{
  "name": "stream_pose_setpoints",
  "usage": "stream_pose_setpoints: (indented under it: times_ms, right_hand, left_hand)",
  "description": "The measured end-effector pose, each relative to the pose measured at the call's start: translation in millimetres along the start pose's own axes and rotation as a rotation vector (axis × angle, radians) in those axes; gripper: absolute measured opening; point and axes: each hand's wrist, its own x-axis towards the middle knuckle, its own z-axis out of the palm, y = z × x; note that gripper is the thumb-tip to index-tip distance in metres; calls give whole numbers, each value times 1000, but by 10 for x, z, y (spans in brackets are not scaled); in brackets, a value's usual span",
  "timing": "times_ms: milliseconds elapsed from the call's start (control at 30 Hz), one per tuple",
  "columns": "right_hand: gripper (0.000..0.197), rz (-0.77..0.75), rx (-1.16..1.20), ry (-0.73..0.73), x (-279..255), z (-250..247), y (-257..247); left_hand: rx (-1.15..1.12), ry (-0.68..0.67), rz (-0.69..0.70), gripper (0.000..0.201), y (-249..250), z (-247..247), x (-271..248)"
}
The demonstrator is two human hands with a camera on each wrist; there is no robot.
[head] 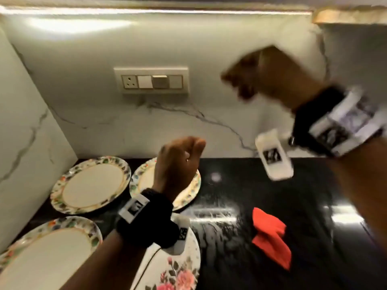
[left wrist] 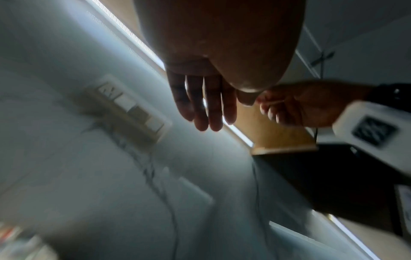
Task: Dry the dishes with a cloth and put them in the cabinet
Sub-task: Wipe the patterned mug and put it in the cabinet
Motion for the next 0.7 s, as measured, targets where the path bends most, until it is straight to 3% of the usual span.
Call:
stream_pose_setpoints:
  times_ms: [67, 133, 200, 267, 367, 500, 567, 700]
  right_hand:
    - [23, 140, -119, -140, -461, 302, 886]
    - [26, 391, -323, -353, -1059, 676, 1720]
    - [50, 536, -504, -592, -1533, 991, 2277]
    - [68, 596, -546, -709, -1931, 1239, 2597]
    - [59, 563, -509, -633, -2299, 1476, 2800]
    - [21, 441, -380, -542, -2409, 1558, 2734]
    - [29, 394, -331, -534, -2370, 1544, 2706]
    - [47, 470, -67, -413, -2203, 1555, 2488]
  left_hand:
    - [6, -126, -69, 33, 32, 429, -371]
    - [2, -255, -131, 29, 45, 795, -683]
    - [30, -365, -180, 31, 45, 1065, -923]
    - [52, -430, -230, 32, 40, 1222, -1114]
    - [84, -448, -342, 25, 62, 1273, -1340]
    - [129, -343, -508, 19, -66, 1079, -1660]
    - [162, -230, -609, 14, -199, 865, -1903]
    - [357, 73, -892, 11, -440, 325, -2498]
